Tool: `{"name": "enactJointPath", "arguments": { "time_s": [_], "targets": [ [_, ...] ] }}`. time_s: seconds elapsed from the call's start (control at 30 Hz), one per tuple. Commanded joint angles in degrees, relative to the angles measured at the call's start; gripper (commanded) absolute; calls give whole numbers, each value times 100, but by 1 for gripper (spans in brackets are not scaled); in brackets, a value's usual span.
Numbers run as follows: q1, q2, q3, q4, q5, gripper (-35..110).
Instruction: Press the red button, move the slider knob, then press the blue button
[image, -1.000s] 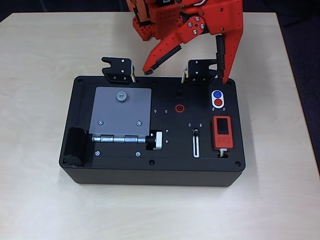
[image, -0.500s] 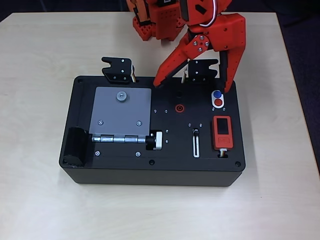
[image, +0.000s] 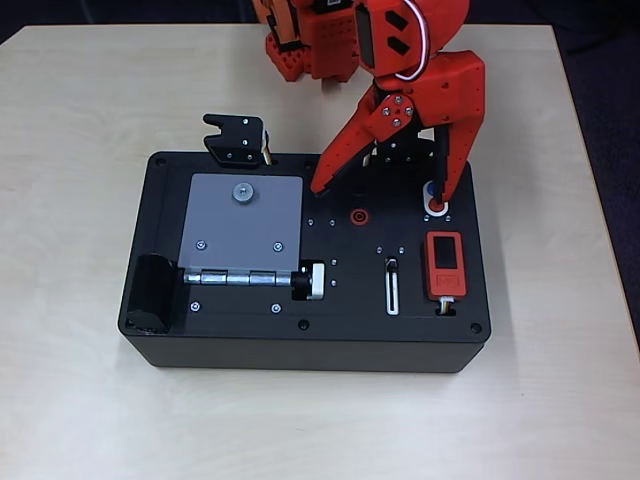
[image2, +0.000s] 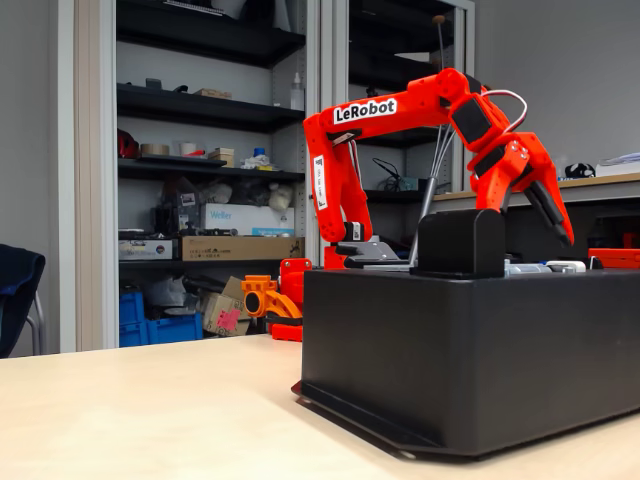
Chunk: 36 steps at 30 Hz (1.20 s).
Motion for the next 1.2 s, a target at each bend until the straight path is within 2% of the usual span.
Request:
{"name": "enactJointPath", "arguments": {
  "time_s": [0.0,1.17],
  "targets": [
    [-105,18,-35,-26,105,54],
    [-193,-255,185,35,229,50]
  ]
}}
